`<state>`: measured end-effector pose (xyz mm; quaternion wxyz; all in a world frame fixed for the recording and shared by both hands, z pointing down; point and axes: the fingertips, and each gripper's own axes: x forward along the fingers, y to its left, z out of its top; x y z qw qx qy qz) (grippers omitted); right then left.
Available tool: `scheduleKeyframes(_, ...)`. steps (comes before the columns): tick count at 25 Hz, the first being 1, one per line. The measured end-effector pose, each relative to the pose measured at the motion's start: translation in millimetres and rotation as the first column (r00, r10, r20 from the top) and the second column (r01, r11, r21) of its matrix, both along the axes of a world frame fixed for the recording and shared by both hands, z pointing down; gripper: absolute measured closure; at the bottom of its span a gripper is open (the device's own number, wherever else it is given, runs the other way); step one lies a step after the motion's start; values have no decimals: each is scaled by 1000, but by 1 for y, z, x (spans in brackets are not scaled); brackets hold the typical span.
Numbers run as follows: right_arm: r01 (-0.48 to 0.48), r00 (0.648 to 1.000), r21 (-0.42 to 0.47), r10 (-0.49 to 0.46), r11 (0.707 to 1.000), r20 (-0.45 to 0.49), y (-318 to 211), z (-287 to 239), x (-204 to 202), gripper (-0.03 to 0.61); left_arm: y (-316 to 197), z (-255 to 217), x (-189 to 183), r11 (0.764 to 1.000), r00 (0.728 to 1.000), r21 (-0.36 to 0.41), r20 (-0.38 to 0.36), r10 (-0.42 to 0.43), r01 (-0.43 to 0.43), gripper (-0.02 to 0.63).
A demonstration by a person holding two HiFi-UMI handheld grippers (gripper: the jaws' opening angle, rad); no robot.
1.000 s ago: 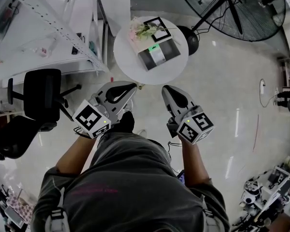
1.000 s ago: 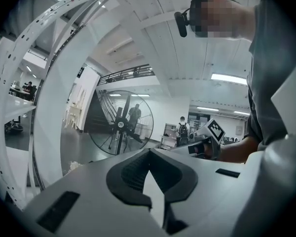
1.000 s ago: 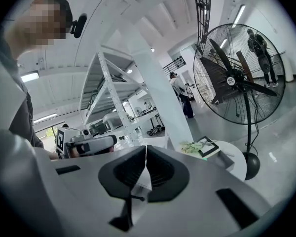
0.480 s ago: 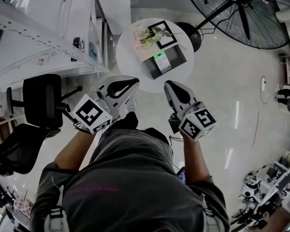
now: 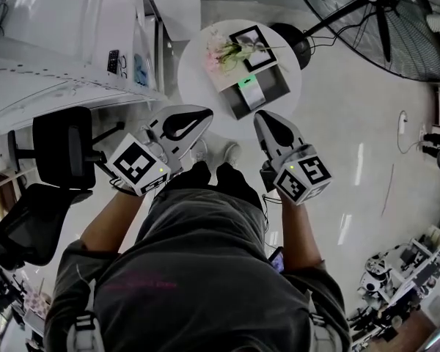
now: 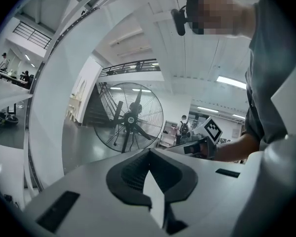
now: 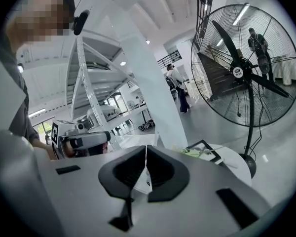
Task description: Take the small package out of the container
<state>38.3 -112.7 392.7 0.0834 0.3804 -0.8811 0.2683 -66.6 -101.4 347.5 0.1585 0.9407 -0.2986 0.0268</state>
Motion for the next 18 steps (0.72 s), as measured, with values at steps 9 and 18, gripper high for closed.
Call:
scheduleKeyframes(9,60,992,-48,-65,997,-111,-36,53,7,552,-22,27,3,995,998,-77,24,-62,63,598)
scheduleKeyframes(18,120,977,-114,-138,986,-164,-75,111,18,551,-50,51,16,979,985,-110,49,-167,172,598)
